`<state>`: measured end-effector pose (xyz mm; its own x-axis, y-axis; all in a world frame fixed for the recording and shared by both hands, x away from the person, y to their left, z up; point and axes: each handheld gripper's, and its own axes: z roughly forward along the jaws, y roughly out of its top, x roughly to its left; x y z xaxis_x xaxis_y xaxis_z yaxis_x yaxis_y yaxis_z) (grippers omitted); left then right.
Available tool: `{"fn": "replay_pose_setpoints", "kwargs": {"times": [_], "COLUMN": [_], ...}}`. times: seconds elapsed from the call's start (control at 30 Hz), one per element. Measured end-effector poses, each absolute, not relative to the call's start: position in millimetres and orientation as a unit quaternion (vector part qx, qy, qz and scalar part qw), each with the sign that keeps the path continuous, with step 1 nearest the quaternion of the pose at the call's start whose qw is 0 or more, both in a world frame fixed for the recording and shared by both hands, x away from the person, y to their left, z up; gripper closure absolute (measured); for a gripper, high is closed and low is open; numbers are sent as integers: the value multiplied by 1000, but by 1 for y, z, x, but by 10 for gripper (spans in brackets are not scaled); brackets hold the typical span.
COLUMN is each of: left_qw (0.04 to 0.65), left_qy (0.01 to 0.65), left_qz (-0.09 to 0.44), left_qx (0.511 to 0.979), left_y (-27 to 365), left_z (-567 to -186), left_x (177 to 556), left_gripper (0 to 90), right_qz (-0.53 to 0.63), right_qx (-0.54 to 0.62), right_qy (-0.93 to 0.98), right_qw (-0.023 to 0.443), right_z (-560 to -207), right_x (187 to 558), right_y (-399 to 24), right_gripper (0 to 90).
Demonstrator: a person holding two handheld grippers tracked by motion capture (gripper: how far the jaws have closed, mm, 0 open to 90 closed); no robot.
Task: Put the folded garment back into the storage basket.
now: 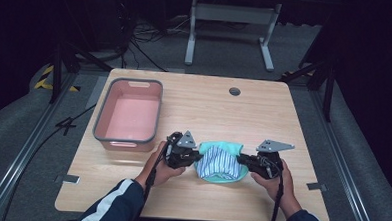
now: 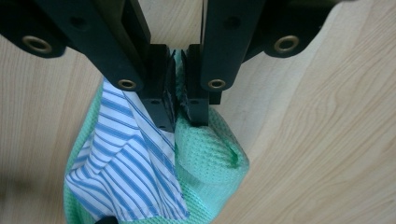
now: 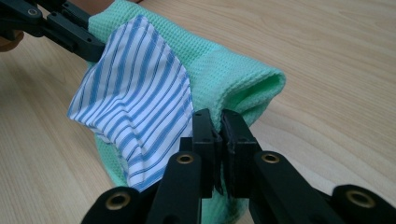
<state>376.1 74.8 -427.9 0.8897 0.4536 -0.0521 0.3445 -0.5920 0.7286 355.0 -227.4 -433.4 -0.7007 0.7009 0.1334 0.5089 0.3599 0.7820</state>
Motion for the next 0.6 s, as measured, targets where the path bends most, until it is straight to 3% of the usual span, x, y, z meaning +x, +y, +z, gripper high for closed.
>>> {"fn": "replay_pose_setpoints", "kwargs": {"times": [0.6], "left_qw": [381], "left_qy": [243], "left_qz": [88], "left_qx": [888], "left_y": [103], "left_z": [-399], "left_x": [387], "left_gripper": [838], "right_qz": [434], "right_qx": [342], "right_qy": [825], "right_qw": [120], "right_z": [-409], "right_x": [371], "right_y": [-197], "right_gripper": [851]}}
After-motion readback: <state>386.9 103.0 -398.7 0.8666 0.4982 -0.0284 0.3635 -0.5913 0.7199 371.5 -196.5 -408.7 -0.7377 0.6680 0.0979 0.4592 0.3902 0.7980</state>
